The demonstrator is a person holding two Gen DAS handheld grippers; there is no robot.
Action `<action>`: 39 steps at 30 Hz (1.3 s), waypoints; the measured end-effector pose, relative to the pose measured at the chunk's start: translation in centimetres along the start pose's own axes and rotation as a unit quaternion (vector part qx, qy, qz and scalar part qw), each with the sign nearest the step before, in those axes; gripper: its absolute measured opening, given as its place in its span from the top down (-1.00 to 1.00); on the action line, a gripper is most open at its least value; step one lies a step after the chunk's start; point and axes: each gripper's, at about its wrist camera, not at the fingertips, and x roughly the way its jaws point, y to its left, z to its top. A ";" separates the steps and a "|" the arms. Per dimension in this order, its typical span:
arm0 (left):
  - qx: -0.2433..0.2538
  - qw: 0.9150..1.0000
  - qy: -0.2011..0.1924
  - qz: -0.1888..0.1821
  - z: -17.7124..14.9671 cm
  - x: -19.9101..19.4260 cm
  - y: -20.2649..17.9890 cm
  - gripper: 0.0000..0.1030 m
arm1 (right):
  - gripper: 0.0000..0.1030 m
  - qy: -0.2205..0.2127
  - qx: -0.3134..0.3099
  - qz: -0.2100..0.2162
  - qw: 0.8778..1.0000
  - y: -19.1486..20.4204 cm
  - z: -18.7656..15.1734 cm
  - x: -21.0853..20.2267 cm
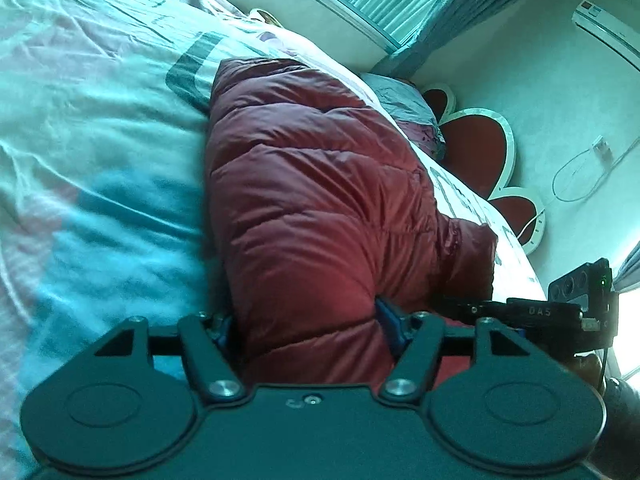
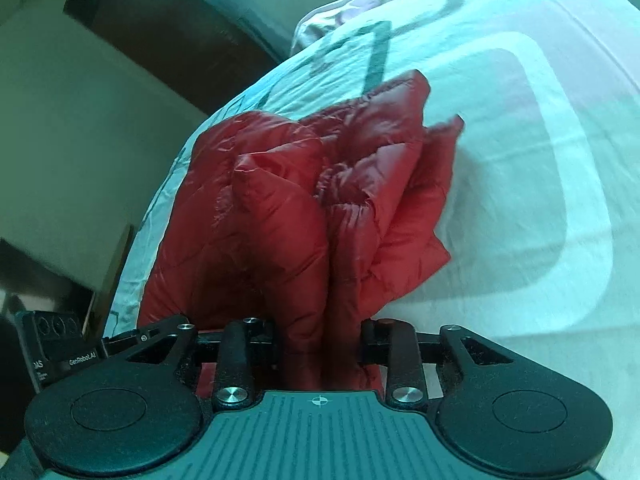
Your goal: Fold large clothes
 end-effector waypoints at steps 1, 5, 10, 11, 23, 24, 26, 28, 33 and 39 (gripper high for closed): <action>0.003 1.000 0.001 -0.001 0.2 0.1 0.0 -0.32 | 0.24 -0.003 0.005 -0.002 1.000 -0.3 0.0 0.0; 0.040 0.998 -0.004 0.038 0.9 -2.3 0.4 -0.66 | -0.21 -0.042 -0.013 -0.038 0.998 1.0 -0.9 -3.5; 0.068 0.996 -0.046 0.040 3.6 -5.7 -0.3 0.09 | 0.01 -0.117 -0.074 -0.053 0.989 4.3 1.2 -7.5; 0.084 0.994 -0.059 0.043 4.6 -5.6 -0.9 0.14 | 0.31 -0.122 -0.090 -0.055 0.987 5.3 2.2 -7.3; 0.183 0.980 0.042 0.061 10.4 9.0 -5.6 0.17 | 0.52 -0.019 -0.190 -0.174 0.966 6.3 5.0 4.6; 0.178 0.981 0.049 0.059 10.1 9.7 -5.3 0.18 | 0.52 -0.017 -0.178 -0.176 0.968 4.9 4.2 4.8; 0.177 0.981 0.050 0.059 9.3 9.6 -4.6 0.18 | 0.52 -0.023 -0.158 -0.172 0.972 3.5 3.7 4.7; 0.179 0.981 0.048 0.058 9.3 9.3 -4.7 0.19 | 0.52 -0.027 -0.155 -0.169 0.973 3.1 3.5 4.4; 0.205 0.978 0.014 0.044 7.5 3.5 -6.9 0.24 | 0.51 -0.072 -0.167 -0.148 0.972 6.6 2.5 -2.3; 0.212 0.977 0.019 0.009 1.5 -1.9 -9.1 0.24 | 0.51 -0.066 -0.169 -0.096 0.979 8.7 -2.7 -7.2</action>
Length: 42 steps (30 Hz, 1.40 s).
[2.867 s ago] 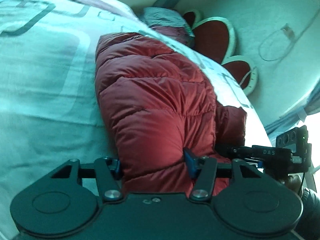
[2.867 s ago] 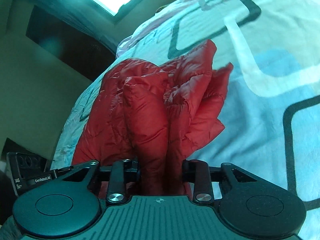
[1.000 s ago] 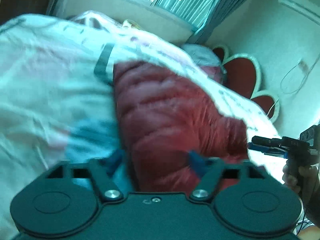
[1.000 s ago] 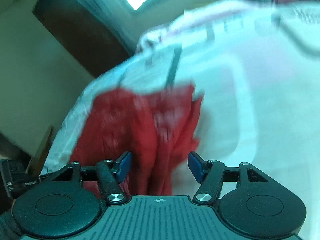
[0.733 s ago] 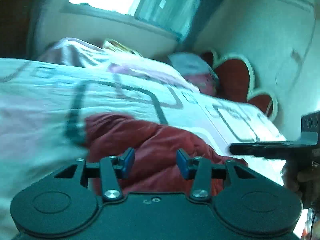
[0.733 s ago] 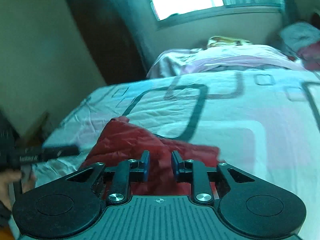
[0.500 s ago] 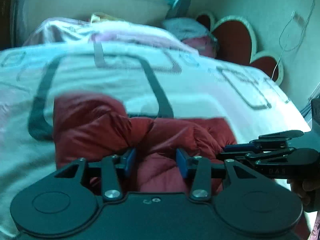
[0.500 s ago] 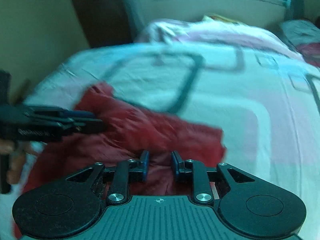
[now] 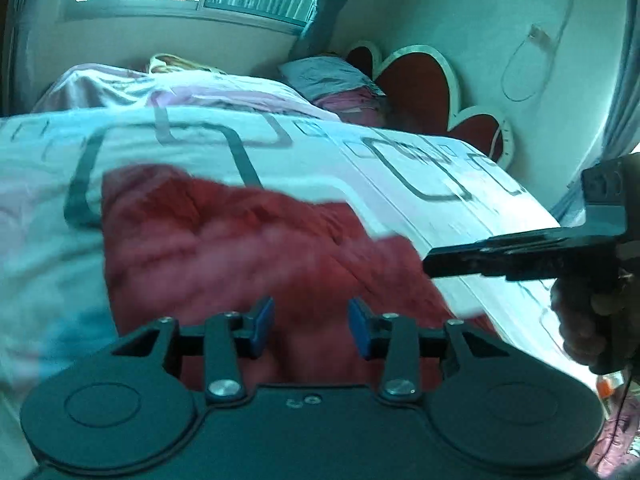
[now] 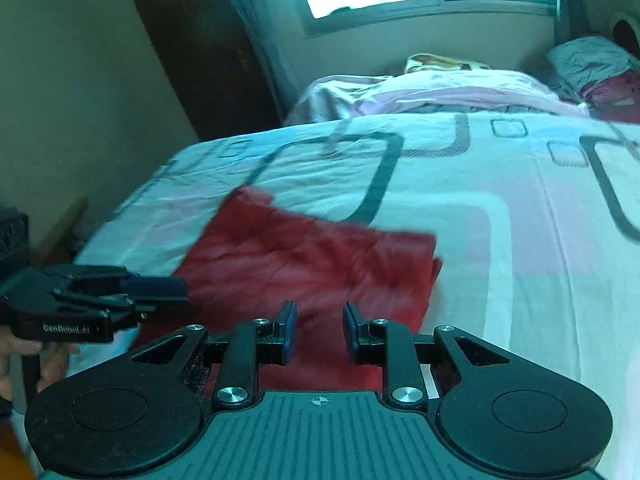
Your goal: Fold large clothes
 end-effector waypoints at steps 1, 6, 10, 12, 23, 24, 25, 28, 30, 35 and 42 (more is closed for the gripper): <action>0.011 1.000 0.009 0.012 -0.9 0.1 -0.6 0.23 | 0.51 0.007 -0.004 0.001 1.000 0.4 -0.9 0.0; 0.048 0.996 0.020 0.070 -3.6 1.7 -1.1 0.27 | 0.52 0.048 -0.001 -0.017 0.999 0.4 -4.2 3.9; 0.042 0.995 0.020 0.084 -3.4 0.9 -1.6 0.32 | 0.52 0.052 0.005 -0.020 0.998 0.4 -3.6 4.5; 0.041 0.995 0.008 0.087 -3.6 -0.9 -2.5 0.25 | 0.51 0.033 -0.009 -0.021 0.999 0.9 -3.0 2.5; -0.009 0.992 0.018 0.126 -7.3 -3.5 -5.6 0.24 | 0.27 0.045 -0.068 0.022 0.996 4.5 -6.5 -0.6; -0.006 0.990 0.027 0.136 -7.6 -3.2 -5.7 0.24 | 0.27 0.053 -0.067 0.019 0.996 4.4 -7.1 0.1; 0.001 0.989 0.032 0.144 -7.9 -3.0 -5.9 0.23 | 0.27 0.060 -0.065 0.016 0.996 4.4 -7.7 0.6; 0.000 0.988 0.037 0.151 -8.4 -2.6 -5.9 0.22 | 0.27 0.069 -0.065 0.006 0.996 4.4 -8.9 2.1; -0.008 0.988 0.036 0.152 -8.6 -2.1 -5.6 0.22 | 0.27 0.066 -0.068 0.004 0.996 4.3 -9.3 2.8; -0.011 0.986 0.031 0.166 -8.9 -1.6 -5.7 0.22 | 0.27 0.064 -0.073 0.005 0.995 4.3 -9.4 3.3; -0.016 0.982 0.021 0.186 -9.0 -1.7 -6.4 0.22 | 0.27 0.062 -0.077 0.008 0.995 4.2 -9.4 3.1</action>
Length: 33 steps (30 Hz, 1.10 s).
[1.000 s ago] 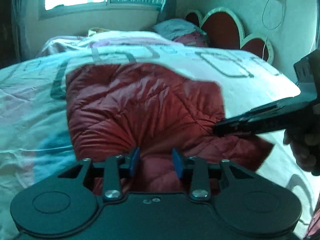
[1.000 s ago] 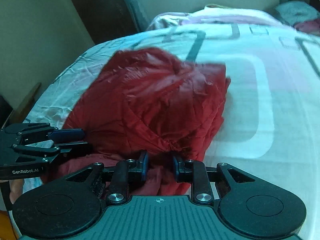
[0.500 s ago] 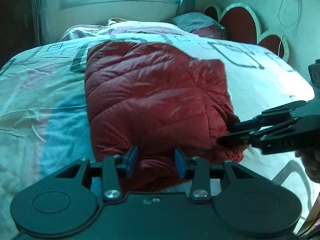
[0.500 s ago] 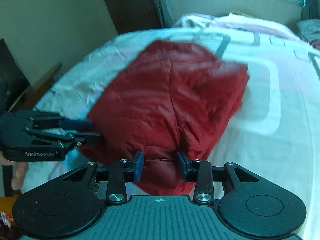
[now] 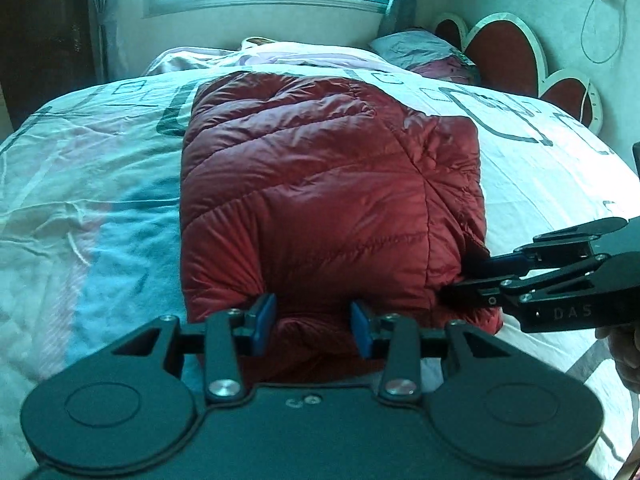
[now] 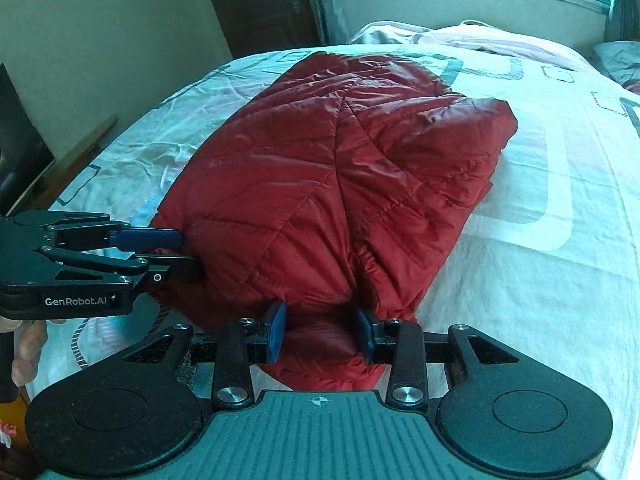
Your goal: Fold large clothes
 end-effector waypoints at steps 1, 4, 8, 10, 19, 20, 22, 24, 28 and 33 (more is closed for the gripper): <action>-0.001 1.000 -0.001 0.002 0.0 -0.1 -0.1 0.22 | 0.27 -0.001 -0.002 0.000 1.000 0.0 0.0 -0.1; -0.002 1.000 -0.004 0.009 0.0 -0.4 -0.3 0.21 | 0.27 -0.009 -0.001 0.003 1.000 -0.1 0.1 -1.0; -0.002 1.000 -0.007 0.020 -0.1 -0.6 -0.9 0.20 | 0.27 -0.019 0.002 0.003 1.000 -0.3 -0.4 -2.2; -0.008 1.000 -0.007 0.026 -0.1 -0.6 -1.1 0.20 | 0.27 -0.013 0.001 -0.003 1.000 -0.3 -0.5 -2.0; -0.023 0.997 -0.060 0.034 -1.0 -7.7 -4.2 0.23 | 0.26 -0.074 0.012 -0.018 0.997 0.4 -2.1 -10.3; -0.025 0.997 -0.066 0.033 -1.3 -8.5 -4.7 0.23 | 0.26 -0.078 0.013 -0.021 0.997 0.5 -2.5 -11.3; -0.032 0.996 -0.070 0.034 -1.9 -9.8 -5.4 0.23 | 0.26 -0.087 0.012 -0.026 0.996 1.0 -3.3 -13.1; -0.033 0.996 -0.073 0.035 -2.7 -10.9 -6.3 0.18 | 0.26 -0.094 0.013 -0.034 0.995 1.3 -4.1 -14.7; -0.042 0.993 -0.092 0.068 -3.7 -13.3 -8.0 -0.97 | 0.13 -0.107 0.015 -0.060 0.992 2.2 -5.6 -17.4; -0.040 0.989 -0.105 0.098 -5.0 -16.6 -10.2 -1.00 | -1.00 -0.134 0.021 -0.112 0.984 3.1 -7.8 -20.5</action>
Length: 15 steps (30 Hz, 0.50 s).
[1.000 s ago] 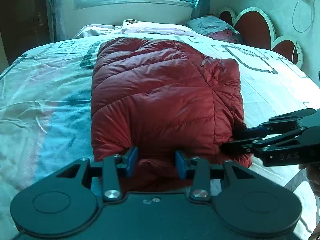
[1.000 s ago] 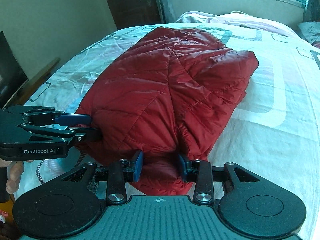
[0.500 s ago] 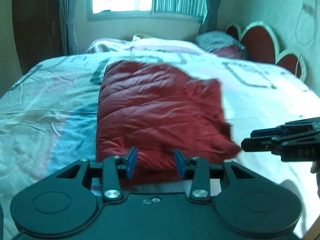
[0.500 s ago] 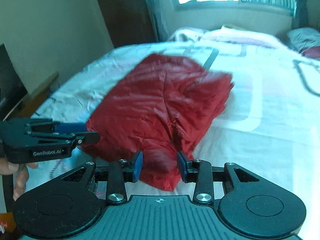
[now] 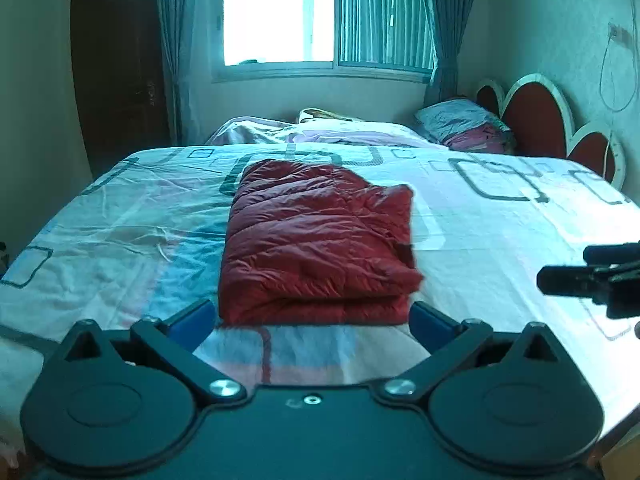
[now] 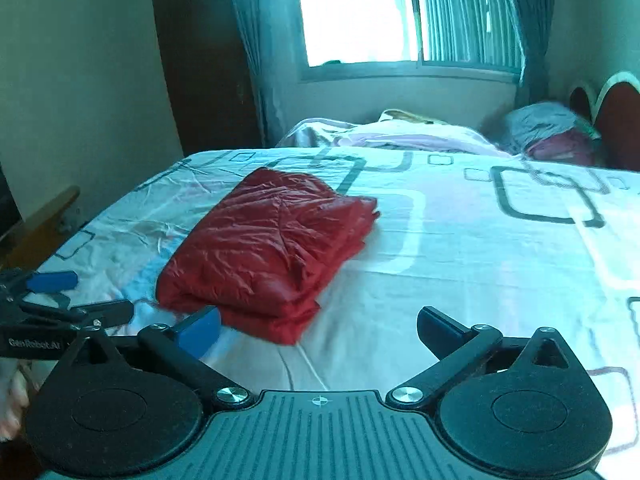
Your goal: Fold large clothes
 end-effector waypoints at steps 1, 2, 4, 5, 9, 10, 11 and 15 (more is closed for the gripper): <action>-0.004 1.000 -0.004 -0.002 -0.1 -1.0 -0.2 -1.00 | -1.00 -0.001 0.002 -0.005 1.000 0.0 -0.2 -0.7; -0.005 1.000 -0.012 -0.003 -0.1 -2.0 -0.4 -1.00 | -1.00 -0.006 0.003 -0.008 1.000 0.1 -0.4 -1.5; -0.004 1.000 -0.021 -0.009 -0.3 -3.8 -0.9 -1.00 | -1.00 -0.013 0.003 -0.017 1.000 0.5 -0.8 -3.3; -0.005 1.000 -0.025 -0.012 -0.3 -4.5 -1.2 -1.00 | -1.00 -0.013 0.004 -0.022 1.000 0.9 -1.0 -4.0; -0.009 0.999 -0.042 -0.014 -0.9 -7.7 -2.4 -1.00 | -1.00 -0.023 0.001 -0.036 0.999 2.1 -1.5 -7.2; -0.009 0.999 -0.046 -0.015 -1.1 -8.3 -2.6 -1.00 | -1.00 -0.029 0.002 -0.037 0.999 2.3 -1.7 -8.2; -0.008 0.999 -0.049 -0.016 -1.3 -8.9 -2.8 -1.00 | -1.00 -0.033 0.005 -0.032 0.999 2.5 -1.9 -9.0; -0.007 0.998 -0.054 -0.021 -1.9 -10.3 -3.4 -1.00 | -1.00 -0.041 0.000 -0.038 0.998 3.2 -2.8 -11.6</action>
